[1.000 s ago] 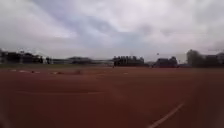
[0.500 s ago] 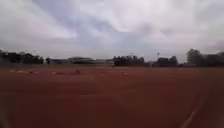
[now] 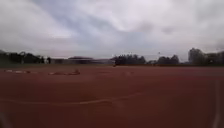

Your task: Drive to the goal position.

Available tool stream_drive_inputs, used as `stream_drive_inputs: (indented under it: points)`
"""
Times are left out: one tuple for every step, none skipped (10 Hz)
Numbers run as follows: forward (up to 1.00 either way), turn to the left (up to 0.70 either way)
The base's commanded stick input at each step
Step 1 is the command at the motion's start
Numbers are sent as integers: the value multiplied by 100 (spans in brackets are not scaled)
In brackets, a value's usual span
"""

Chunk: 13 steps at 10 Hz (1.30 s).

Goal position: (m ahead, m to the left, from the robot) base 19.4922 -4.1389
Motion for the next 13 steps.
stream_drive_inputs:
  points:
    - [70, 0]
    - [70, 0]
    - [70, 0]
    - [70, 0]
    - [70, 0]
    - [70, 0]
    - [70, 0]
    - [70, 0]
    - [70, 0]
    - [70, 0]
    - [70, 0]
    - [70, -32]
    - [70, -35]
